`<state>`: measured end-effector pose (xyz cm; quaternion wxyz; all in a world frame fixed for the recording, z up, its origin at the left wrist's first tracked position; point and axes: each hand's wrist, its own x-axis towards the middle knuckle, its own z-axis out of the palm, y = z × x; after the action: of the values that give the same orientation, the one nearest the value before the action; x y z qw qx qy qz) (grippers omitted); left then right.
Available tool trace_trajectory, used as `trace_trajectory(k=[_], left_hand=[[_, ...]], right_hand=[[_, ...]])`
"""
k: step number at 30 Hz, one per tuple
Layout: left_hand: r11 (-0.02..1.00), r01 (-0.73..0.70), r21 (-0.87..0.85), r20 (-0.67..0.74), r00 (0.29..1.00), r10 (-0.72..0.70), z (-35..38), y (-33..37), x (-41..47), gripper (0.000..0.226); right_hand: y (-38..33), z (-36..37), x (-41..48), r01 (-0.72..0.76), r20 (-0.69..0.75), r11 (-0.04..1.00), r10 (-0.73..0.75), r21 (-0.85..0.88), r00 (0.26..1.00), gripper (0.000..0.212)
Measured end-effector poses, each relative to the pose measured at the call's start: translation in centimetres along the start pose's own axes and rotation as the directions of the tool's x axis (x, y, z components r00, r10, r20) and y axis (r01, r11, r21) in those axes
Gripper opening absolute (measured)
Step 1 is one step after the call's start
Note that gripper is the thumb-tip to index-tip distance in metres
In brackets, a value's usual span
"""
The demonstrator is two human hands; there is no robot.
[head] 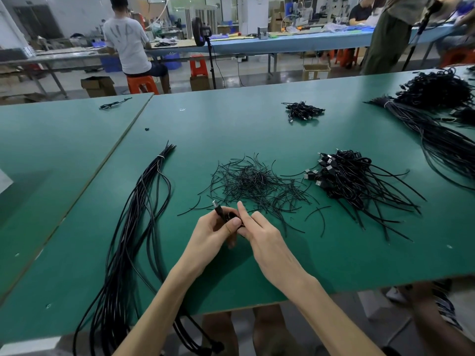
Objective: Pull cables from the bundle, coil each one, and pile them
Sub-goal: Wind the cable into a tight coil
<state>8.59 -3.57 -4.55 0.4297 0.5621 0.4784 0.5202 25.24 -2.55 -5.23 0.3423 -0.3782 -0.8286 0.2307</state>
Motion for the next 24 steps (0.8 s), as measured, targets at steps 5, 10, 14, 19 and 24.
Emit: trace_trajectory(k=[5, 10, 14, 19, 24], left_hand=[[0.968, -0.054, 0.244, -0.040, 0.997, 0.066, 0.2, 0.3, 0.0, 0.013], [0.919, -0.094, 0.383, -0.087, 0.987, 0.137, 0.4, 0.6, -0.2, 0.005], [0.919, -0.096, 0.383, -0.102, 0.984, 0.145, 0.5, 0.8, -0.3, 0.007], [0.912, -0.096, 0.399, -0.117, 0.981, 0.154, 0.5, 1.0, -0.3, 0.008], [0.918, -0.081, 0.388, -0.101, 0.986, 0.130, 0.6, 0.7, -0.3, 0.006]], right_hand=[[-0.1, 0.1, -0.1, -0.008, 0.019, 0.999, 0.009, -0.050, 1.000, 0.058], [-0.7, 0.1, 0.0, -0.040, 0.056, 0.997, 0.044, -0.071, 0.997, 0.058], [-0.8, 0.2, 0.0, -0.046, 0.091, 0.991, 0.057, -0.123, 0.994, 0.056], [-1.4, 0.7, -0.2, -0.029, -0.009, 0.928, 0.028, -0.372, 1.000, 0.037], [-1.5, 0.6, -0.3, -0.044, -0.045, 0.906, 0.028, -0.422, 0.999, 0.030]])
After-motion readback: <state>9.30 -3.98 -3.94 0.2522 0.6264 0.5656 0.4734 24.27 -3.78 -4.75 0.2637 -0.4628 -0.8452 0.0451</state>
